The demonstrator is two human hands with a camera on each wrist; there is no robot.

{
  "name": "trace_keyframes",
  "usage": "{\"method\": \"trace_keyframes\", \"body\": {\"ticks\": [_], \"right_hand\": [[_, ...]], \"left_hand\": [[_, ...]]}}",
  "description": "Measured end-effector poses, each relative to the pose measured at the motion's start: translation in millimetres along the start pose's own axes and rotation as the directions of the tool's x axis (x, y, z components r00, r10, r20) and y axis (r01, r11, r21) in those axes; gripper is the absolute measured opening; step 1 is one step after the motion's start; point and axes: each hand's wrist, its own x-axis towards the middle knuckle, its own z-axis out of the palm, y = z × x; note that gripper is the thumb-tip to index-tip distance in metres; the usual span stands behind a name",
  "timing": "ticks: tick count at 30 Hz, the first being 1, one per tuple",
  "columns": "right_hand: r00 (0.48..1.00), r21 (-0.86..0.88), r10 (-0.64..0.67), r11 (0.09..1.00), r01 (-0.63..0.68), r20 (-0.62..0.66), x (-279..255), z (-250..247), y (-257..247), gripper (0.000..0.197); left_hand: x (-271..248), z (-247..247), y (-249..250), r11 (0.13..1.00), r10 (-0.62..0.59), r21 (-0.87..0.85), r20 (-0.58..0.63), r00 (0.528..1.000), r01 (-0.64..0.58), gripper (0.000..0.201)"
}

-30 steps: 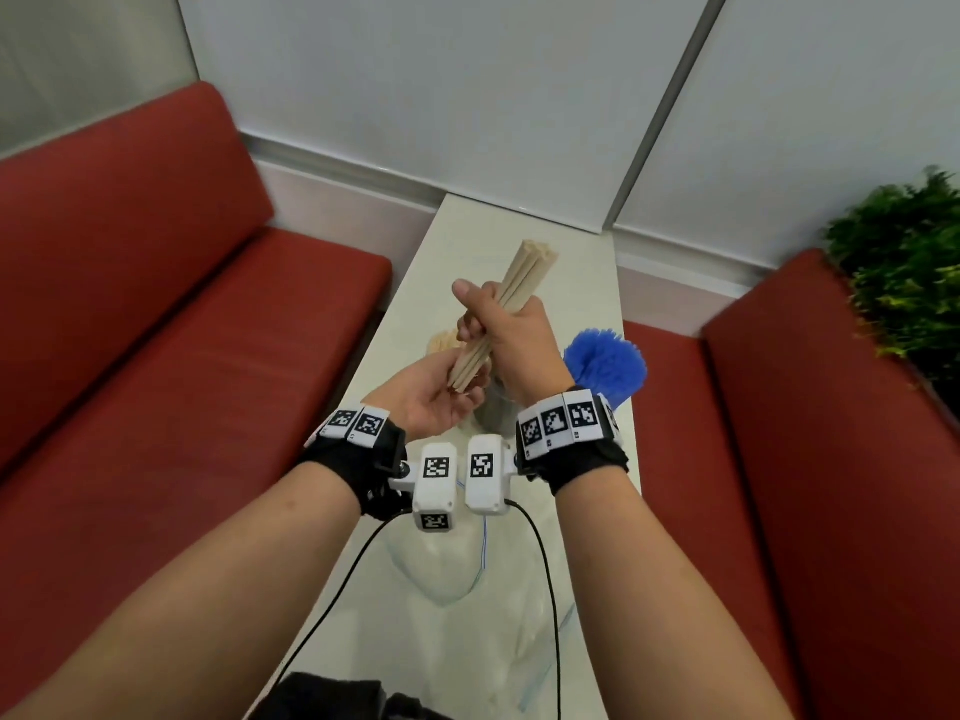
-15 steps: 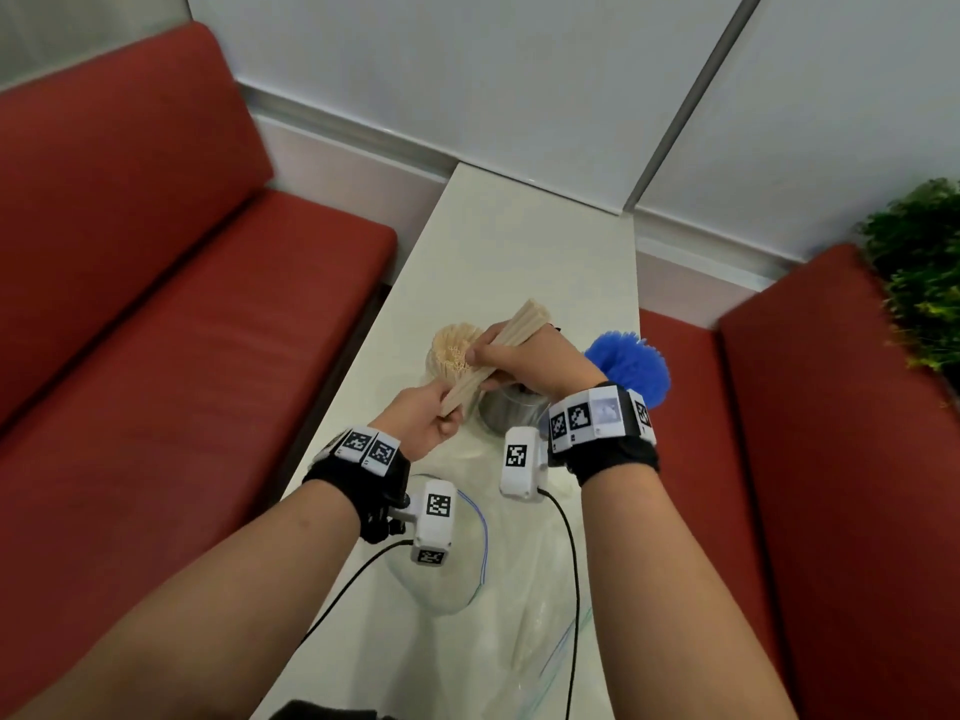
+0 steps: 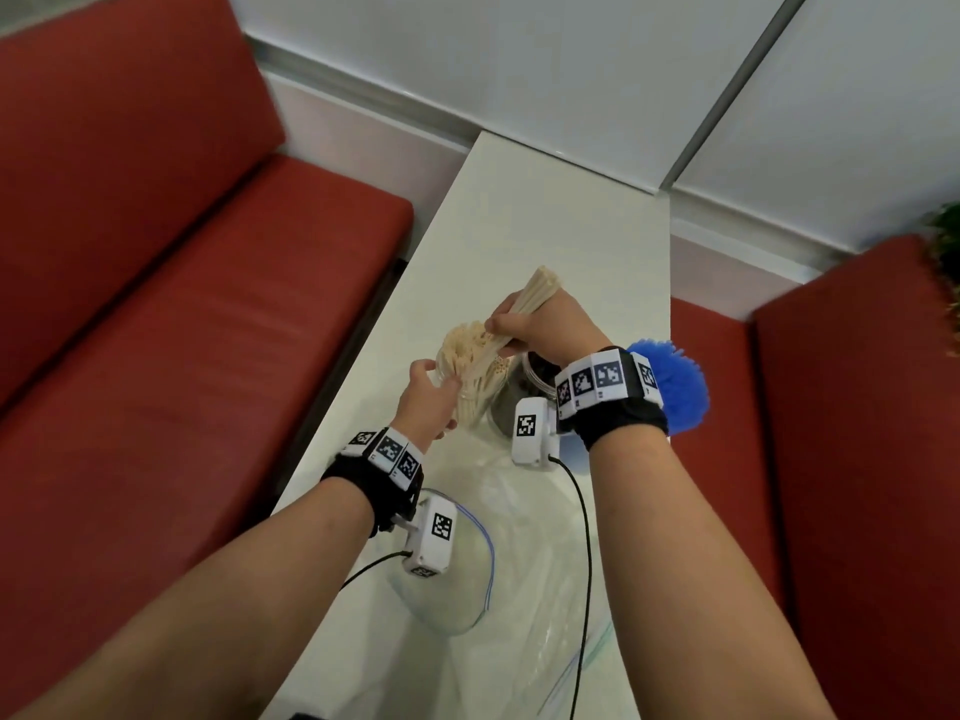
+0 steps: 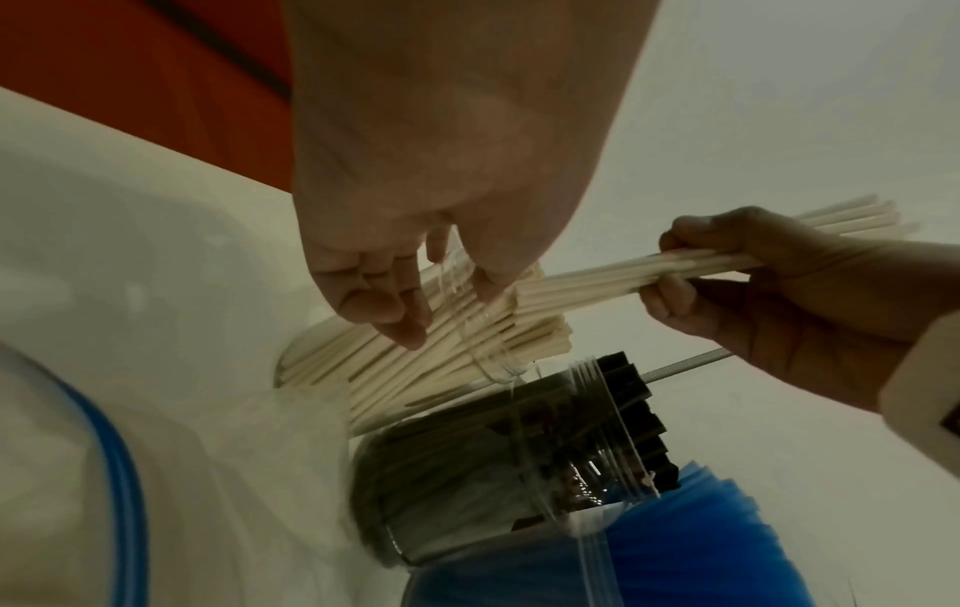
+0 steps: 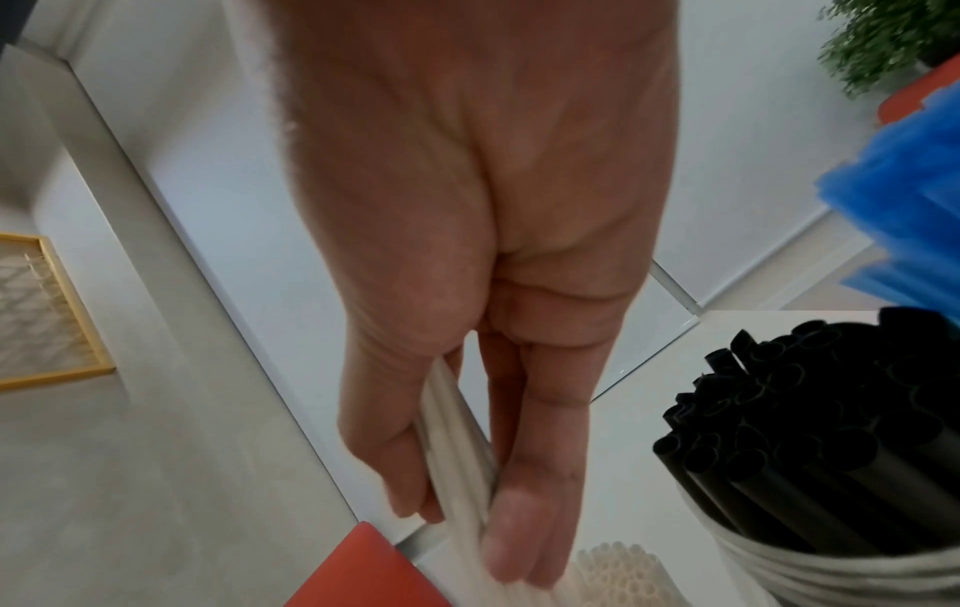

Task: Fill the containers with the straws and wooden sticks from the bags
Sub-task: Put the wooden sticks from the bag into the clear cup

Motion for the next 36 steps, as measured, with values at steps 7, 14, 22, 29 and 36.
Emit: {"method": "trace_keyframes", "body": {"ticks": [7, 14, 22, 29, 36], "right_hand": [[0.999, -0.192, 0.016, 0.981, -0.024, -0.041, 6, 31, 17, 0.012], [0.858, -0.193, -0.299, 0.952, 0.238, -0.418, -5, 57, 24, 0.033], [0.975, -0.717, -0.223, 0.678, 0.158, 0.003, -8, 111, 72, 0.073], [0.867, -0.248, -0.373, 0.921, 0.301, -0.330, -31, 89, 58, 0.034], [0.993, -0.099, -0.099, 0.990, 0.104, 0.057, -87, 95, 59, 0.031]], "left_hand": [[2, 1, -4, 1.000, 0.014, -0.018, 0.031, 0.999, -0.014, 0.040], [1, -4, -2, 0.999, -0.005, -0.040, 0.066, 0.998, 0.008, 0.042], [-11, -22, 5, 0.999, -0.011, -0.032, 0.176, 0.984, 0.017, 0.028], [-42, -58, 23, 0.986, 0.039, 0.116, 0.526, 0.850, -0.117, 0.024], [-80, -31, -25, 0.662, -0.557, 0.706, 0.687, 0.466, -0.250, 0.031]]}}
